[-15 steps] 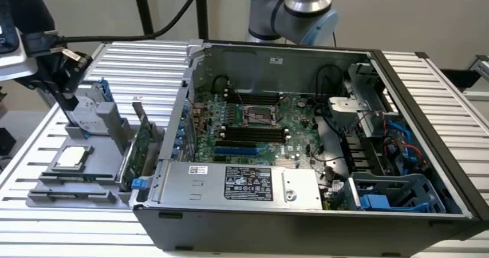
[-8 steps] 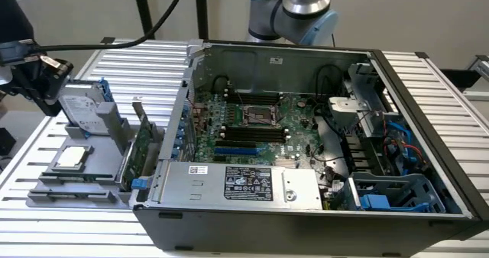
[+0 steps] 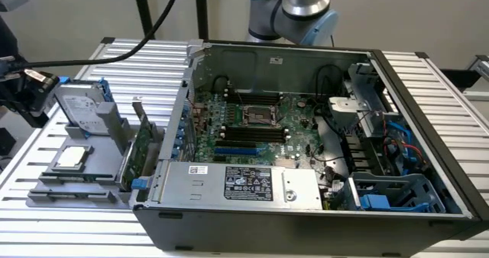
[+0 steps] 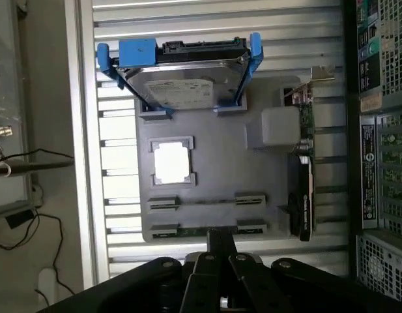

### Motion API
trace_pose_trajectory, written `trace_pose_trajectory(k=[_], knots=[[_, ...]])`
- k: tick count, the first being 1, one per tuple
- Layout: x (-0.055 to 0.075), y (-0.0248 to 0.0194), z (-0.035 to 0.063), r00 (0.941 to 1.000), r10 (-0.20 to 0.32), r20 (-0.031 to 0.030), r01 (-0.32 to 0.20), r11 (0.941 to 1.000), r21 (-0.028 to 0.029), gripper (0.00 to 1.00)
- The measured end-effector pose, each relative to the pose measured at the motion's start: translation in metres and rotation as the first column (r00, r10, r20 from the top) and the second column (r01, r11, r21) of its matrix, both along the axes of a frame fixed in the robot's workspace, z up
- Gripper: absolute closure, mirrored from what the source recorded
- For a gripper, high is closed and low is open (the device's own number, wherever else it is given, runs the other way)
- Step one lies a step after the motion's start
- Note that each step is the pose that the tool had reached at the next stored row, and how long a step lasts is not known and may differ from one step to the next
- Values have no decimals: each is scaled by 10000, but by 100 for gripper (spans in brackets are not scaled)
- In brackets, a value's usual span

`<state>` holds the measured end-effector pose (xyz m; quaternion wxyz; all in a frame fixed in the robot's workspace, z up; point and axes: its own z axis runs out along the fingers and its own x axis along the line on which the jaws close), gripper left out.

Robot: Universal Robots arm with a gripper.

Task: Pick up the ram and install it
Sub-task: 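Pick up the ram and move it above insertion slot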

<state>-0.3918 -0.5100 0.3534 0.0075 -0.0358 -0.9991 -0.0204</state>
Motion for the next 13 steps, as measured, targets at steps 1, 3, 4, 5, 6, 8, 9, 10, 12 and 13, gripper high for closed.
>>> trace_pose_trajectory(k=[1,3,4,5,6,8,9,10,12,13], knots=[[0,-33,-6,10000,0,-33,0,10000,-1,100],[0,-83,-17,10000,2,-66,-2,10000,0,100],[-1,-95,-23,10000,10,-68,-10,10000,-1,100],[-2,-102,-31,10000,28,-68,-28,10000,0,100],[-4,-104,-39,10000,61,-67,-61,10000,1,100],[-6,-106,-49,9998,196,-68,-196,9998,0,100],[-6,-106,-52,9996,287,-69,-287,9996,-1,100],[-7,-106,-54,9991,407,-70,-407,9992,-2,100],[-11,-106,-57,9980,629,-68,-629,9980,-2,100],[-11,-107,-57,9976,692,-69,-692,9976,-3,100]])
